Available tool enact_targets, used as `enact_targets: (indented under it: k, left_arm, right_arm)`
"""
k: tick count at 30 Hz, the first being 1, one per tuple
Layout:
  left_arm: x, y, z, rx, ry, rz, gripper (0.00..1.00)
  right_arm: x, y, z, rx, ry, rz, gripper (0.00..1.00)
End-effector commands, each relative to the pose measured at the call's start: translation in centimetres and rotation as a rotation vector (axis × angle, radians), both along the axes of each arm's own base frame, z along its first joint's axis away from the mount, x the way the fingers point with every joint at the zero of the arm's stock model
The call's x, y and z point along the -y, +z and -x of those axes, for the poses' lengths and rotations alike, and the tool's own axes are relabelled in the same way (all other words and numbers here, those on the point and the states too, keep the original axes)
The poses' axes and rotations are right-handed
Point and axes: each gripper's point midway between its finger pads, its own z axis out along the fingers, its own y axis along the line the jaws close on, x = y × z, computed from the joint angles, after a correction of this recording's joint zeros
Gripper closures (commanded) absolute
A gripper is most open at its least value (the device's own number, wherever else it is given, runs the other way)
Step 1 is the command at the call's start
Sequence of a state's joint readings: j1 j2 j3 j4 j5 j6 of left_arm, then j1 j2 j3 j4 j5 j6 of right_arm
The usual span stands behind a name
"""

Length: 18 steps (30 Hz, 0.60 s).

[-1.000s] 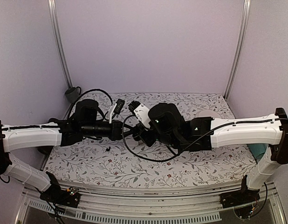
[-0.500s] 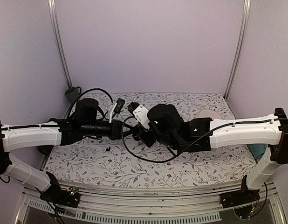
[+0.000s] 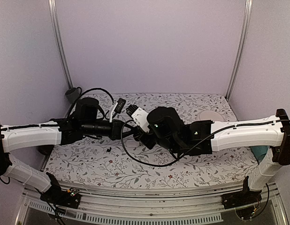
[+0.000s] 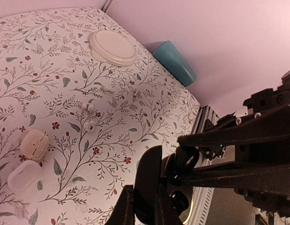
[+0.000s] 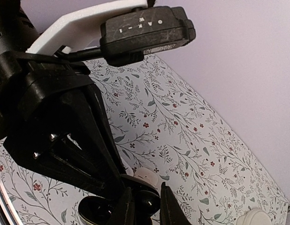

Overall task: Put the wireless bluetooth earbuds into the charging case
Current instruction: Insert the right earbud into the right side groove of the charging case.

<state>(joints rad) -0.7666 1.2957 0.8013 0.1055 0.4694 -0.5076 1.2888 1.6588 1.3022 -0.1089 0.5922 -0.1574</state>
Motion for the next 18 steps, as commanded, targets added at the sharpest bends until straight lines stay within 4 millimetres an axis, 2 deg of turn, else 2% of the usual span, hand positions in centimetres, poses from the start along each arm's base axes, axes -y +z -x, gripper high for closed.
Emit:
enact_targets:
  k: [1, 5, 7, 18]
  left_arm:
    - [-0.1, 3.4, -0.5, 0.056, 0.002, 0.071, 1.00]
    - [-0.3, 3.5, -0.6, 0.068, 0.009, 0.066, 1.00]
    - [-0.3, 3.6, -0.6, 0.074, 0.012, 0.065, 1.00]
    - [-0.7, 4.0, -0.9, 0.116, 0.029, 0.047, 1.00]
  right_arm:
    - [-0.5, -1.7, 0.6, 0.003, 0.022, 0.045, 0.84]
    - [-0.6, -1.9, 0.9, -0.007, 0.035, 0.051, 0.82]
    - [-0.6, -2.0, 1.0, -0.015, 0.040, 0.054, 0.77]
    - [-1.0, -3.0, 1.7, -0.090, 0.053, 0.037, 0.71]
